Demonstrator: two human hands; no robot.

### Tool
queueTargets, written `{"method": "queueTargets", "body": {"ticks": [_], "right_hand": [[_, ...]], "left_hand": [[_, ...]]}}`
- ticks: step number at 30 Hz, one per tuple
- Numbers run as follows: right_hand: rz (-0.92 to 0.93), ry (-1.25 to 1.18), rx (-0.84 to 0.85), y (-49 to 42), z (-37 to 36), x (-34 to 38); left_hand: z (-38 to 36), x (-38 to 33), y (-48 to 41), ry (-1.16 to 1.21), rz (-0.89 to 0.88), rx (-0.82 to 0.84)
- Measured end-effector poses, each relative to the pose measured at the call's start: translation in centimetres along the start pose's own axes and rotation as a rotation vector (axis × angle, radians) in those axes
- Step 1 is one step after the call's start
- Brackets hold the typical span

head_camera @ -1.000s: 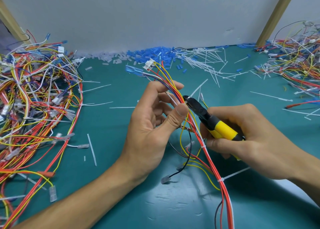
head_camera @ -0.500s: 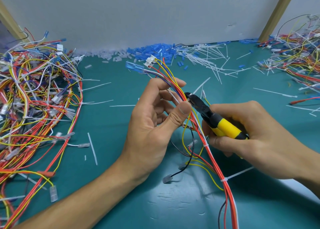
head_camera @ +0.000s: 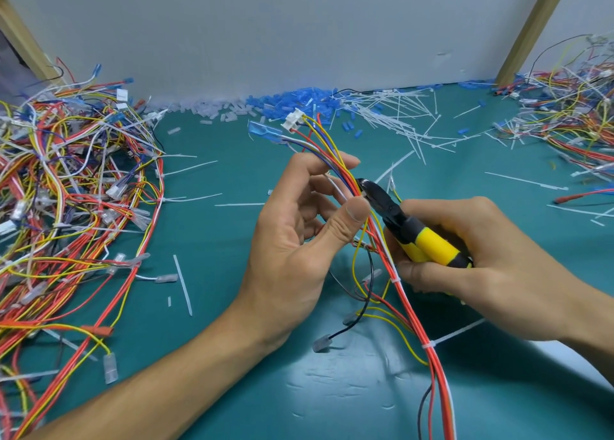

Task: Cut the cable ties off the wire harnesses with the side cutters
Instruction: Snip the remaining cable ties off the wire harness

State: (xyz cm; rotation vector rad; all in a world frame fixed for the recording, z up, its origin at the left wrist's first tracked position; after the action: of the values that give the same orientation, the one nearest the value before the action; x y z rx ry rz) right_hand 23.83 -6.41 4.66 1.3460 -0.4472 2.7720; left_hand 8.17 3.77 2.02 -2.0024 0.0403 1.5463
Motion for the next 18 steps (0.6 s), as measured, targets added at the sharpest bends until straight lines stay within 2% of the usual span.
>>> {"method": "queueTargets", "body": {"ticks": [6,18], "right_hand": [[-0.054,-0.077,0.023,0.13,0.02,0.35],[-0.022,-0.032,0.013,0.09,-0.12,0.31]], "left_hand": [[-0.03,-0.11,0.09,0.007,0.005,-0.011],[0.14,0.02,-0.01,0.001,0.01,-0.014]]}}
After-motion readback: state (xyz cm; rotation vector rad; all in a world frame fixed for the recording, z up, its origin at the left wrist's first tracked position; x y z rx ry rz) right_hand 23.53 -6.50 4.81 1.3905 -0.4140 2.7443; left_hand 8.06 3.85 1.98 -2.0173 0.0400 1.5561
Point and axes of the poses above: each hand's wrist, its own y-axis away from the middle knuckle, its own z-axis out of the back of the hand, x = y × z, the point moved 3 cm from there along -y, towards the middle knuckle, and after that the axes turned 11 degrees about -x, right-handed, at the moved point
